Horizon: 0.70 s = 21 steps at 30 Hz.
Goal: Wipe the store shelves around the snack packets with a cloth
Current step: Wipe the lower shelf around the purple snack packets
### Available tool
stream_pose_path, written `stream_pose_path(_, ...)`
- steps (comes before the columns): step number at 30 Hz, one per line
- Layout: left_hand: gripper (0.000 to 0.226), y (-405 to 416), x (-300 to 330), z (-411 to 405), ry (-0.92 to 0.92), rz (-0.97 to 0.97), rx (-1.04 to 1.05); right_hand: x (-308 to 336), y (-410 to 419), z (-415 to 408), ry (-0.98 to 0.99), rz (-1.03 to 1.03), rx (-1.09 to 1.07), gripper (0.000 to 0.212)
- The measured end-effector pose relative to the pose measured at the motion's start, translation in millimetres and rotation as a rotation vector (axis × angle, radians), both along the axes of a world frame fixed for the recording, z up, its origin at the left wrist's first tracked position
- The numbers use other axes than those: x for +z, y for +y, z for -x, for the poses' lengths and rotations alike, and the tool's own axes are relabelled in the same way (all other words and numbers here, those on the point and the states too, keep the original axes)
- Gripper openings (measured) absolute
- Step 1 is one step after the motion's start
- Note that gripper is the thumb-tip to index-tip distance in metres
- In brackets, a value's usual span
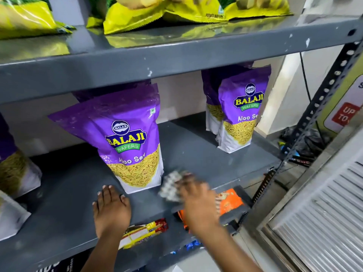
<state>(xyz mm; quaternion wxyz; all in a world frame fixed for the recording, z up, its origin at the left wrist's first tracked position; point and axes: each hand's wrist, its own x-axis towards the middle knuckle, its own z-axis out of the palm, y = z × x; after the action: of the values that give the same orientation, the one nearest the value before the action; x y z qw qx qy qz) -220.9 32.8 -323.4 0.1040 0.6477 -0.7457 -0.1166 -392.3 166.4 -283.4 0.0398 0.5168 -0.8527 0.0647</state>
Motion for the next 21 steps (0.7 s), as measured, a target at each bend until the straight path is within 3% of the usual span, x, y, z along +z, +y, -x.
stream_pose_path(2, 0.051, 0.1, 0.4, -0.9, -0.008, -0.009, -0.009, -16.1, -8.5, -26.6, -0.062, -0.114, 0.210, 0.039)
stream_pose_path(3, 0.051, 0.5, 0.4, -1.2, -0.009, -0.009, -0.017, -19.9, -9.2, -20.1, -0.097, -0.144, 0.239, 0.043)
stream_pose_path(5, 0.051, 0.2, 1.0, -1.2, -0.011, -0.005, -0.027, -13.7, -3.1, 16.3, -0.116, -0.105, 0.163, 0.043)
stream_pose_path(8, 0.051, 1.3, 1.8, -0.6, -0.013, -0.002, -0.026, -16.5, 10.0, 93.6, -0.081, -0.095, -0.010, 0.062)
stream_pose_path(14, 0.051, 1.7, 1.0, 1.5, -0.044, 0.011, -0.010, 4.1, 34.1, 223.3, -0.204, -0.081, -0.495, 0.052)
stream_pose_path(21, 0.052, 1.2, 3.3, 3.7, -0.064, 0.007, -0.002, -3.2, 16.7, 201.4, -0.232, -0.147, -0.410, 0.059)
